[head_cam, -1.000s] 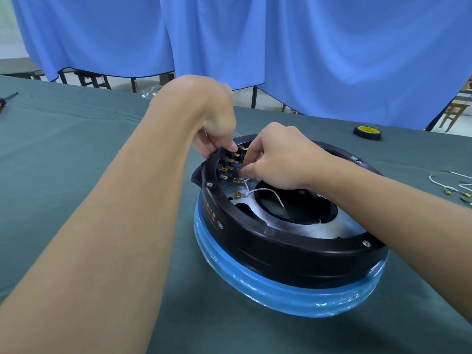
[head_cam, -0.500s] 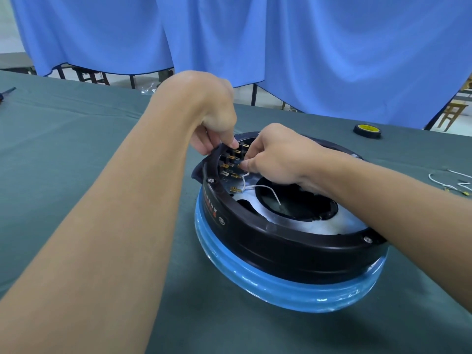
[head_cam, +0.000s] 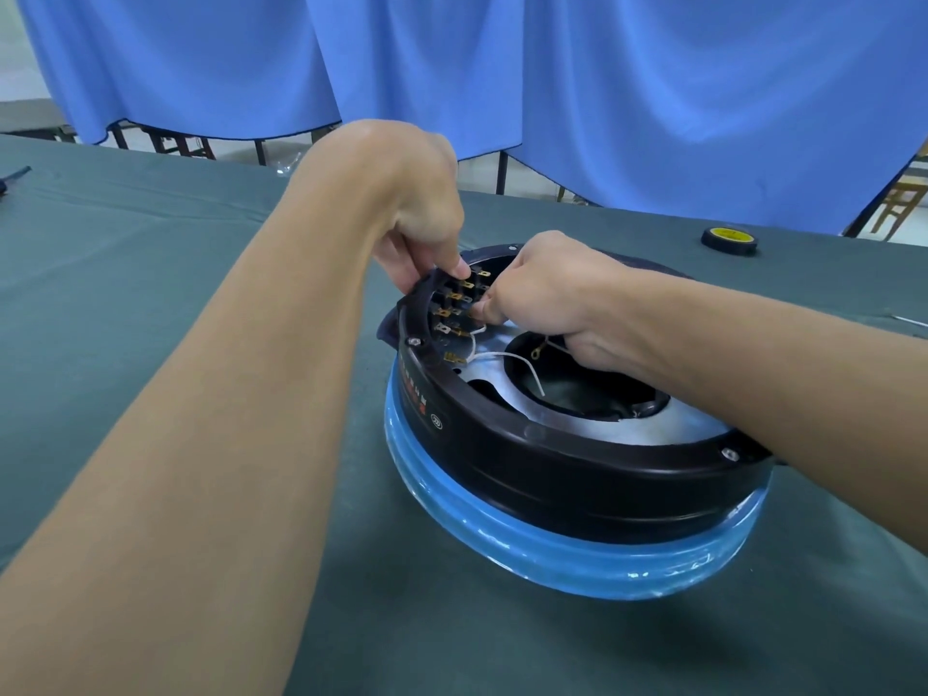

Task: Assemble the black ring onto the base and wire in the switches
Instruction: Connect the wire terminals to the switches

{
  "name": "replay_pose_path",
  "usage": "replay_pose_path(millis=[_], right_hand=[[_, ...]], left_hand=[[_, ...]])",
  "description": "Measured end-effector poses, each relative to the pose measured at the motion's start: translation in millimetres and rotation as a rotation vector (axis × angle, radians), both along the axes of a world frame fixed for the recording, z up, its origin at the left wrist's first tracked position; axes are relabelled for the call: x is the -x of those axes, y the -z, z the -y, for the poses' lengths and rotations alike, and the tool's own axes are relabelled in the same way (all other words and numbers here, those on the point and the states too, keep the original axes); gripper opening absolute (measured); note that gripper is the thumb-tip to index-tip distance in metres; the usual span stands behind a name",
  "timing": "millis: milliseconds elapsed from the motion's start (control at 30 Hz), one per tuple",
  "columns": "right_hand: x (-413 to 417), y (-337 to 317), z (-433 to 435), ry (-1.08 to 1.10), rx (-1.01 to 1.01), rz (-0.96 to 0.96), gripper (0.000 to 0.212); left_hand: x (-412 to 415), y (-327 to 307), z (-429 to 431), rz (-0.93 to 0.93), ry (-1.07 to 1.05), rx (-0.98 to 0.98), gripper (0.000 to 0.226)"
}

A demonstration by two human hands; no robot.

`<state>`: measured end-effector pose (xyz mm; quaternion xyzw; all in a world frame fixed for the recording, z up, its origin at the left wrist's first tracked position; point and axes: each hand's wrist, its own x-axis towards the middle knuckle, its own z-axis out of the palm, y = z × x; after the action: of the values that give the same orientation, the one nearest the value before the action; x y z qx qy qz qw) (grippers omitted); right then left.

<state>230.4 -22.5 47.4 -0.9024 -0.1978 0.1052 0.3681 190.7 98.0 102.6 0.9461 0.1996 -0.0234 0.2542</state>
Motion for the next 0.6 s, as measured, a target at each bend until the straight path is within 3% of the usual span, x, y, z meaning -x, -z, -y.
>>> replay_pose_path(millis=[333, 467, 600], right_hand=[[0, -6, 9, -0.140, 0.123, 0.148, 0.022], [1, -8, 16, -0.324, 0.254, 0.344, 0.029], [-6, -6, 20, -0.406, 0.260, 0.517, 0.014]], left_hand=[[1, 1, -2, 0.013, -0.013, 0.003, 0.021], [2, 2, -2, 0.019, -0.016, 0.012, 0.020], [2, 2, -2, 0.018, -0.018, 0.021, 0.021]])
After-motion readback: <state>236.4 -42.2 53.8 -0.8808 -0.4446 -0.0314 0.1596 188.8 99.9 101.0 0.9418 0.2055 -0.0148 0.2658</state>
